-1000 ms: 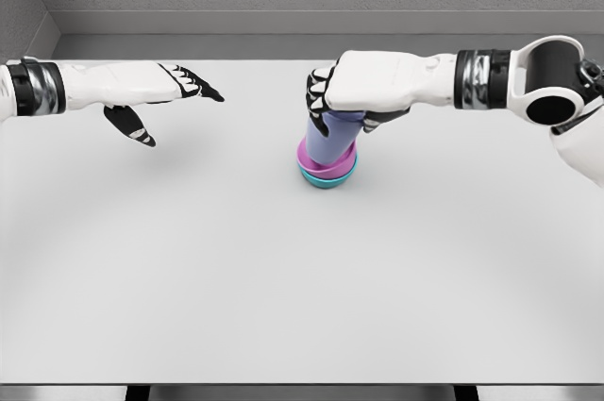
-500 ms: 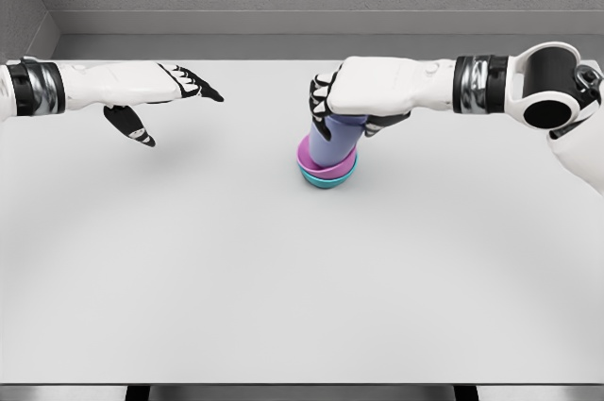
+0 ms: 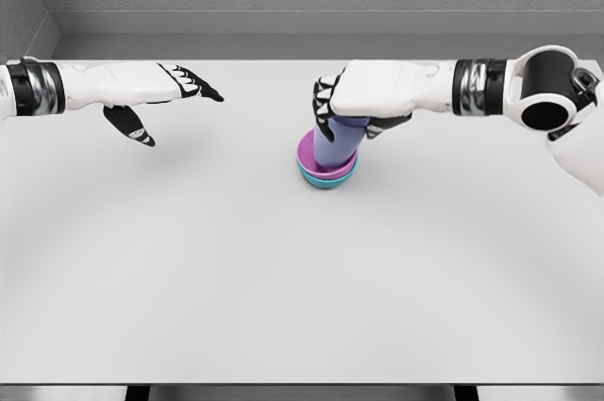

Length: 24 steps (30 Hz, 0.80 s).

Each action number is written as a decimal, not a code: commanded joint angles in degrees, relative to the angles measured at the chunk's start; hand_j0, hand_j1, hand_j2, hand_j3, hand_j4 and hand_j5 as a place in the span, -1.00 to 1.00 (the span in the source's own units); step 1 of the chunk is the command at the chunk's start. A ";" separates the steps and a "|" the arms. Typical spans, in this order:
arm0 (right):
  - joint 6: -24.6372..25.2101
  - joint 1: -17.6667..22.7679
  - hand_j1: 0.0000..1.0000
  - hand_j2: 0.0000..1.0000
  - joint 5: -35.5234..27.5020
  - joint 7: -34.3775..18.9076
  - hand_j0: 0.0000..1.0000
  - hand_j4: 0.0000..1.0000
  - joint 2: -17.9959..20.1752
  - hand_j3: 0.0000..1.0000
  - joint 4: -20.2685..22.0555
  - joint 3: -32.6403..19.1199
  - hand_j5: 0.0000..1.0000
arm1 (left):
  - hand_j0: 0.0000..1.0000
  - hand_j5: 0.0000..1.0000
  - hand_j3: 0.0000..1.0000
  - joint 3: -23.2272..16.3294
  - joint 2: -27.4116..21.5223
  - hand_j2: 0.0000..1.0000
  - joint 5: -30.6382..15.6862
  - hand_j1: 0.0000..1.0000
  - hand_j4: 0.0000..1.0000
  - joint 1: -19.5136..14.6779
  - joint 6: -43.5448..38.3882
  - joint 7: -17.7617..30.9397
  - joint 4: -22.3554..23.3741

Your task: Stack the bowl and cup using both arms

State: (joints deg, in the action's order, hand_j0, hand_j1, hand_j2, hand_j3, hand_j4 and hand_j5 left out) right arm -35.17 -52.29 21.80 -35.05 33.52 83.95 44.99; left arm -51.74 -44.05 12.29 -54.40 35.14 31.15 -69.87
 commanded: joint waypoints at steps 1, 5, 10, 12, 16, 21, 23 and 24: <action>0.17 0.00 -0.26 -0.26 -0.26 0.05 -0.26 -0.26 -0.29 -0.26 -0.02 0.27 -0.26 | 1.00 1.00 1.00 0.06 -0.08 1.00 -0.34 1.00 1.00 0.00 -0.14 -0.04 -0.01; 0.17 -0.09 -0.26 -0.26 -0.26 0.05 -0.26 -0.26 -0.30 -0.26 -0.02 0.36 -0.26 | 1.00 1.00 1.00 0.06 -0.08 1.00 -0.34 1.00 1.00 0.00 -0.14 -0.04 -0.01; 0.17 0.00 -0.26 -0.26 -0.18 0.05 -0.26 -0.26 -0.47 -0.26 -0.02 0.45 -0.26 | 1.00 1.00 1.00 0.06 -0.08 1.00 -0.34 1.00 1.00 0.00 -0.14 0.05 -0.01; 0.17 0.00 -0.26 -0.26 -0.17 0.05 -0.26 -0.26 -0.82 -0.26 -0.02 0.98 -0.26 | 1.00 1.00 1.00 0.06 -0.08 1.00 -0.34 1.00 1.00 0.00 -0.14 -0.04 -0.01; 0.17 -0.09 -0.21 -0.21 -0.09 0.05 -0.21 -0.21 -0.82 -0.21 -0.28 0.98 -0.21 | 1.00 1.00 1.00 0.06 -0.08 1.00 -0.34 1.00 1.00 0.00 -0.14 -0.04 -0.01; 0.17 -0.18 1.00 1.00 0.53 0.05 1.00 1.00 -0.73 1.00 -0.37 0.54 1.00 | 1.00 1.00 1.00 0.15 -0.08 1.00 -0.34 1.00 1.00 0.09 -0.14 -0.04 -0.01; 0.17 -0.26 1.00 1.00 0.53 0.05 1.00 1.00 -0.74 1.00 -0.37 0.36 1.00 | 1.00 1.00 1.00 0.15 -0.08 1.00 -0.34 1.00 1.00 0.00 -0.14 0.05 -0.01; 0.17 -0.26 1.00 1.00 0.44 0.05 1.00 1.00 -0.74 1.00 -0.37 0.36 1.00 | 1.00 1.00 1.00 0.15 -0.08 1.00 -0.34 1.00 1.00 0.09 -0.14 -0.04 -0.01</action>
State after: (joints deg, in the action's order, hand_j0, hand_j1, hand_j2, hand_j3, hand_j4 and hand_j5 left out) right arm -35.16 -52.56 22.55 -35.03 32.76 83.59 45.53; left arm -51.68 -44.09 12.29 -54.32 35.14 31.16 -69.87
